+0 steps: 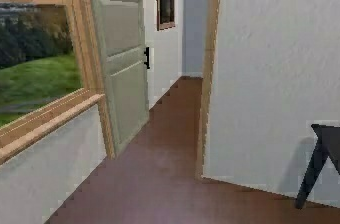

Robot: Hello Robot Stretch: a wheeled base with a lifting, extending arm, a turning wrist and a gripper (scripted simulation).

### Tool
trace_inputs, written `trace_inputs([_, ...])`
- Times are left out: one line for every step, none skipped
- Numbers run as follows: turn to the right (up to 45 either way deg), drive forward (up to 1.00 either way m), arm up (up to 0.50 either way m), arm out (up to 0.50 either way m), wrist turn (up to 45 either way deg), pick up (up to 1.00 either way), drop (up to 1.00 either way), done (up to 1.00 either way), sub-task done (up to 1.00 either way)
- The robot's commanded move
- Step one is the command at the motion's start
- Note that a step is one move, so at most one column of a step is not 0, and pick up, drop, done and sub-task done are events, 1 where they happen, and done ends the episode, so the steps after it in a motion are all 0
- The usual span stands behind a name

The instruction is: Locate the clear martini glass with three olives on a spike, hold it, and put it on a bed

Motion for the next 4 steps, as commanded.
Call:
trace_inputs([0.0,1.00,0.00,0.00,0.0,0.00,0.00,0.00,0.00])
trace_inputs([-6.0,0.00,0.00,0.00,0.0,0.00,0.00,0.00,0.00])
trace_inputs([0.0,0.30,0.00,0.00,0.0,0.00,0.00,0.00,0.00])
trace_inputs([21.0,0.00,0.00,0.00,0.0,0.00,0.00,0.00,0.00])
